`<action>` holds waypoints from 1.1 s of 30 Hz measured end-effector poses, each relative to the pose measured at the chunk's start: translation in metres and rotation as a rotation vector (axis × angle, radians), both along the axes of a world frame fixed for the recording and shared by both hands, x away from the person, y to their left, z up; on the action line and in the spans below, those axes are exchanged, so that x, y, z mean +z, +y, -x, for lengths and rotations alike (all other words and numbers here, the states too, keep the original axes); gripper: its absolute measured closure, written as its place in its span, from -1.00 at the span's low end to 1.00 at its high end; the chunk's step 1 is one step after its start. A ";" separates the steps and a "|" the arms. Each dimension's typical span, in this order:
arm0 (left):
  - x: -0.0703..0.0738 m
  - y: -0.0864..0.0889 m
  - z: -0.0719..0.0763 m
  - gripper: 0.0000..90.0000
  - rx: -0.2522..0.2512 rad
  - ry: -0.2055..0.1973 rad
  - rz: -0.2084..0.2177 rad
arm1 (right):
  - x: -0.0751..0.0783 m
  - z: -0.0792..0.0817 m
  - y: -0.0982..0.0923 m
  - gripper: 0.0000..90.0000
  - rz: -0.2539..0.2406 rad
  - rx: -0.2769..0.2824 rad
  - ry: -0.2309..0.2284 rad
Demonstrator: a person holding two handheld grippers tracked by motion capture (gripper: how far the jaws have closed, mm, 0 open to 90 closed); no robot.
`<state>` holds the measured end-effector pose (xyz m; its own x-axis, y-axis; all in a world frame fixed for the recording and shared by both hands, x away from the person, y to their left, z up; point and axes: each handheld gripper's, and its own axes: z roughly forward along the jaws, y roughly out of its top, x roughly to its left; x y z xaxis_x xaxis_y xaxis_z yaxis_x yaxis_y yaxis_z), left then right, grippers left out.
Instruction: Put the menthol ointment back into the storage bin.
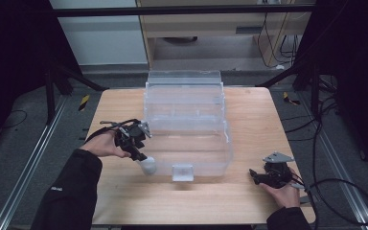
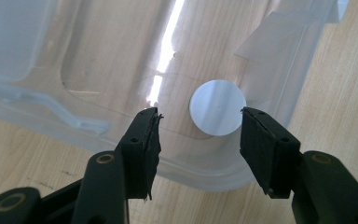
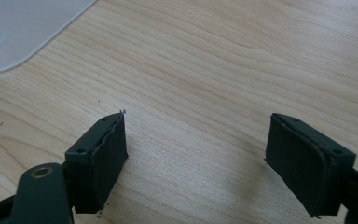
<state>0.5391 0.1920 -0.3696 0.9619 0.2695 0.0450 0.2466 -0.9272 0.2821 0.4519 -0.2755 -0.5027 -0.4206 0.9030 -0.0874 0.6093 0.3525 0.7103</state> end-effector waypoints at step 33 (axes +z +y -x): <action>0.003 0.101 0.065 -0.13 0.577 -0.389 0.550 | 0.003 0.001 -0.002 -0.53 -0.016 -0.013 -0.004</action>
<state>0.4741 0.2932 -0.3665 0.6130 0.7877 0.0615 0.4277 -0.3963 0.8124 0.4506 -0.2776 -0.5000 -0.4085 0.9097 -0.0747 0.6111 0.3334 0.7179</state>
